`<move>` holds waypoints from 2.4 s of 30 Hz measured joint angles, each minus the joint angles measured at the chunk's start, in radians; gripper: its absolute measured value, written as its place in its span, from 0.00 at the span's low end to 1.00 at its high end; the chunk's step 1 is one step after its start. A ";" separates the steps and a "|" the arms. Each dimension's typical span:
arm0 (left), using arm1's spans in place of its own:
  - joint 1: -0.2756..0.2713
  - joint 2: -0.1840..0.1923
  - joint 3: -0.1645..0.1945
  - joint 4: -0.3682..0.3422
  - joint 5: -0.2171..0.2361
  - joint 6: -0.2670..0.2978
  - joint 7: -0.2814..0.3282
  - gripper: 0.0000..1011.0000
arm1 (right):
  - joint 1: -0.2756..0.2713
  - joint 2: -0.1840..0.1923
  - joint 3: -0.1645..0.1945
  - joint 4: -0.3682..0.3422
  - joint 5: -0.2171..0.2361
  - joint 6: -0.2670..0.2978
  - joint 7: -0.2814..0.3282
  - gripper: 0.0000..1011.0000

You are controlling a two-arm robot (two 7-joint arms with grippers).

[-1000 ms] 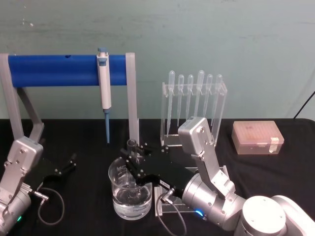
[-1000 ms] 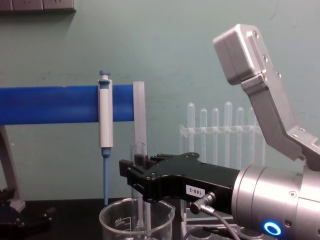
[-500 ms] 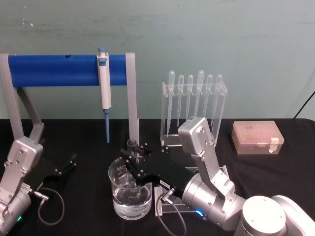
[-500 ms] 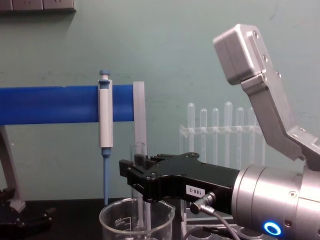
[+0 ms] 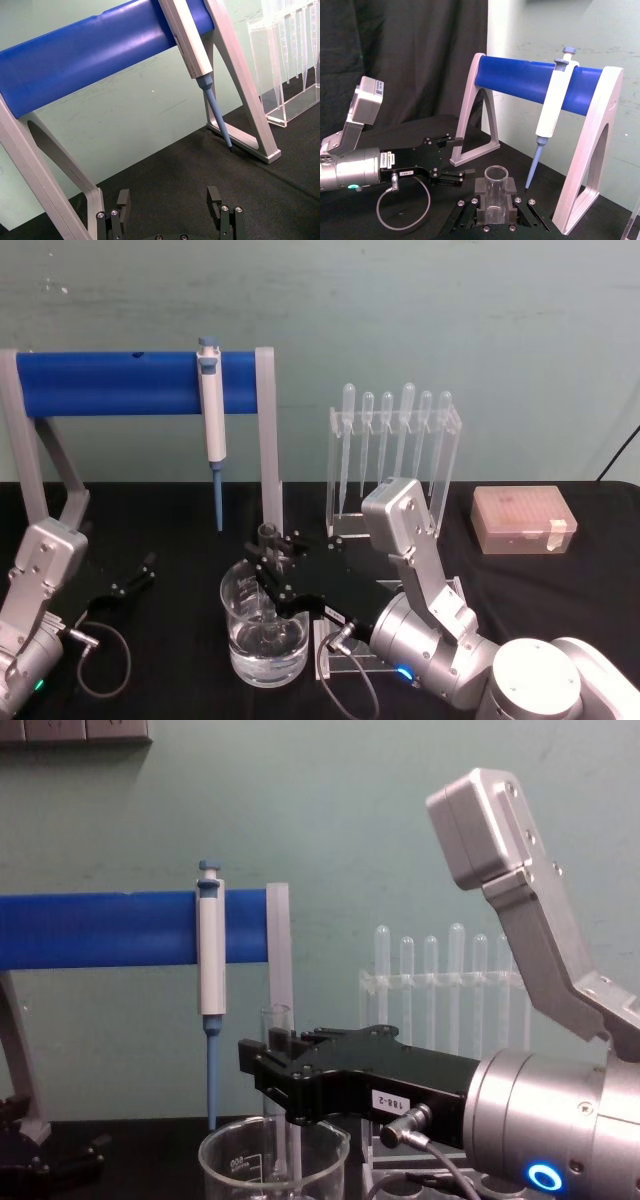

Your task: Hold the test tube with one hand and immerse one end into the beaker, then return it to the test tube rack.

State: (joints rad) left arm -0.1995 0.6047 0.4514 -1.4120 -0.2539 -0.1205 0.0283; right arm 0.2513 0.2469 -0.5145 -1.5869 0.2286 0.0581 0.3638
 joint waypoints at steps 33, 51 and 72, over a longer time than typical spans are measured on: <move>0.000 0.000 0.000 0.000 0.000 0.000 0.000 0.99 | 0.000 0.000 0.000 0.000 0.000 0.000 0.000 0.22; 0.000 0.000 0.000 0.000 0.000 0.000 0.000 0.99 | 0.000 0.000 0.000 0.000 0.000 0.000 0.000 0.22; 0.000 0.000 0.000 0.000 0.000 0.000 0.000 0.99 | 0.000 0.000 0.000 0.000 0.000 0.000 0.000 0.22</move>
State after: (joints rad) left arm -0.1995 0.6047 0.4513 -1.4120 -0.2539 -0.1205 0.0283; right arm 0.2513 0.2470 -0.5145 -1.5869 0.2286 0.0581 0.3638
